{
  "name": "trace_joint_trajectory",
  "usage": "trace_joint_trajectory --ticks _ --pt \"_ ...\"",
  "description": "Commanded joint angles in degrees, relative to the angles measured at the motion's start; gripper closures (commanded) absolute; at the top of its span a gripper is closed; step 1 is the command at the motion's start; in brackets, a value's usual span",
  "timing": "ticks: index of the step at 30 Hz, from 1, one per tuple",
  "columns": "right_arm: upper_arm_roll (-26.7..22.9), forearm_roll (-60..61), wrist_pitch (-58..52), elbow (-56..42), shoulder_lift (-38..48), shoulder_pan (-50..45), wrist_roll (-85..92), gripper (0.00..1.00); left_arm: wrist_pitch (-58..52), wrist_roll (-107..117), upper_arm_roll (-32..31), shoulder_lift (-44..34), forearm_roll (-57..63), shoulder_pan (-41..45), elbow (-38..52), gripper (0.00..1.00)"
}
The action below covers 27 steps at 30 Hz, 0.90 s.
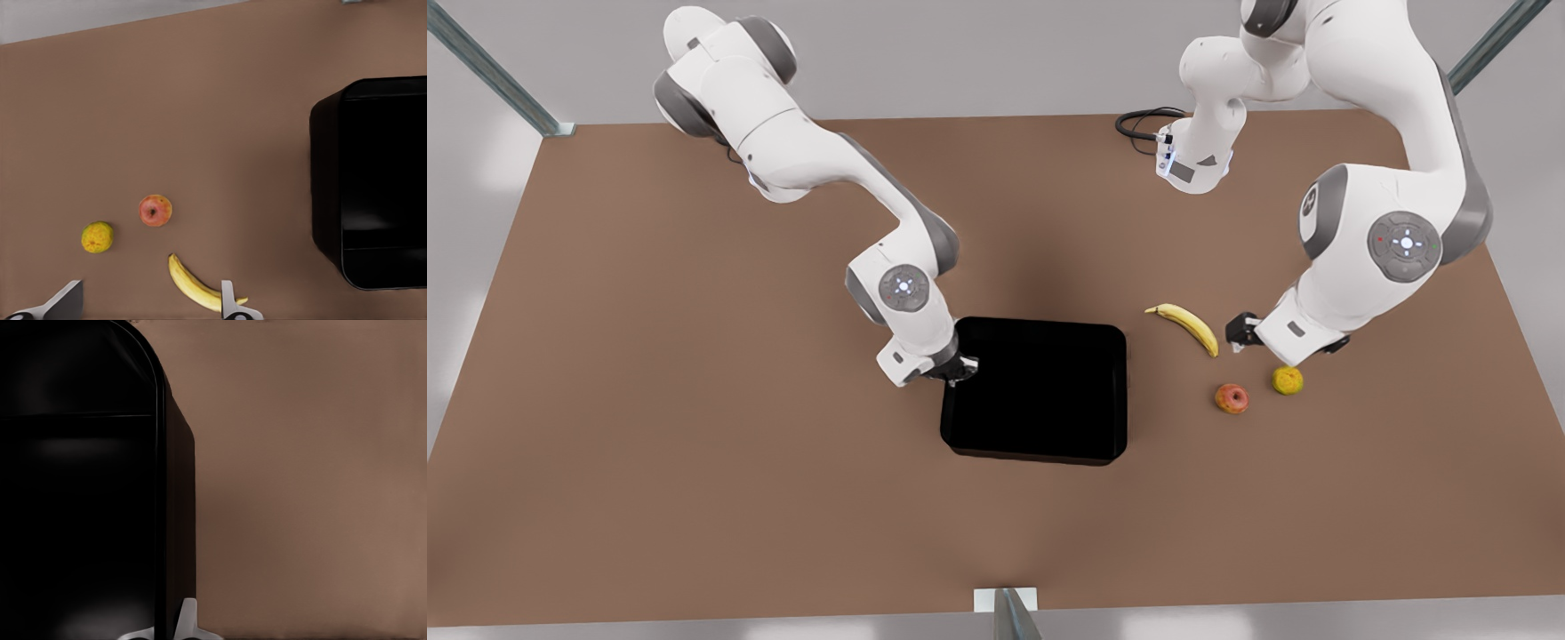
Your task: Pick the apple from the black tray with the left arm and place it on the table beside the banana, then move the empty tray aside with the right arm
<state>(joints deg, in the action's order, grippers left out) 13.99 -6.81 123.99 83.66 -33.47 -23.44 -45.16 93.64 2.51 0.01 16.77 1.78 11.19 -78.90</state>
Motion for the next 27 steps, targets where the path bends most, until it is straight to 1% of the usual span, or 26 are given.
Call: trace_joint_trajectory --ticks 1,3,5,6,8,9,11,12,13,15,17,19,22,24,27 --pt "-0.19 0.84 -16.67 -0.08 2.97 2.25 20.81 0.94 -0.48 -0.22 -0.09 0.11 0.16 0.15 0.06 0.0" --pt "-0.36 0.92 -22.65 -0.52 5.87 5.33 28.54 0.94 -0.48 -0.05 -0.09 0.28 0.68 0.24 -0.03 0.0" --pt "-0.45 1.01 -28.18 -0.78 8.59 10.78 38.03 0.93 -0.48 -0.05 -0.01 1.07 0.6 -1.08 -0.21 0.0" --pt "-0.36 0.92 -32.31 -2.8 9.12 13.94 42.26 0.93 -0.65 0.13 -0.01 1.07 0.51 -1.17 -0.21 0.0" --pt "-0.89 0.84 -36.27 -5.26 9.56 19.57 52.1 0.93 -0.83 -0.05 -0.01 1.16 0.51 -1.17 -0.29 0.0" --pt "-2.29 0.84 -38.12 -6.58 9.47 21.59 56.32 0.93 -0.92 0.3 -0.09 1.16 0.6 -0.99 -0.91 0.0" --pt "-2.38 0.66 -39.7 -7.99 9.47 28.44 64.84 0.93 -0.92 -0.22 -0.01 1.07 0.24 -2.31 -1.08 0.0" --pt "-2.47 0.66 -39.88 -7.99 9.47 31.08 68.98 0.93 -0.92 -0.22 -0.01 1.07 0.16 -2.31 -1.08 0.0" --pt "-3.61 0.75 -39.97 -7.99 9.47 32.4 71.17 0.93 -1.0 -0.22 -0.01 1.07 0.16 -2.31 -1.08 0.0" --pt "-7.83 0.84 -39.97 -7.99 9.39 33.11 76.8 0.93 -1.0 -0.22 -0.01 1.07 0.16 -2.31 -1.08 0.0" --pt "-10.38 3.03 -38.91 -7.99 7.63 33.11 78.91 0.93 -1.09 -0.22 -0.01 1.07 0.16 -2.31 -1.08 0.0" --pt "-13.72 4.0 -33.04 -7.99 4.03 33.02 84.62 0.93 -1.18 -0.22 -0.01 1.07 0.16 -2.31 -1.08 0.0" --pt "-16.01 4.0 -27.93 -7.99 -0.02 33.02 86.91 0.92 -1.27 -0.22 -0.01 1.07 0.07 -2.4 -1.08 0.0" --pt "-16.36 3.56 -25.99 -7.9 -1.78 33.02 86.82 0.89 -1.27 -0.22 -0.01 1.07 0.16 -2.4 -1.08 0.0" --pt "-17.24 3.47 -24.24 -7.99 -3.09 32.84 86.73 0.8 -1.27 -0.22 -0.01 1.07 0.16 -2.31 -1.08 0.0"
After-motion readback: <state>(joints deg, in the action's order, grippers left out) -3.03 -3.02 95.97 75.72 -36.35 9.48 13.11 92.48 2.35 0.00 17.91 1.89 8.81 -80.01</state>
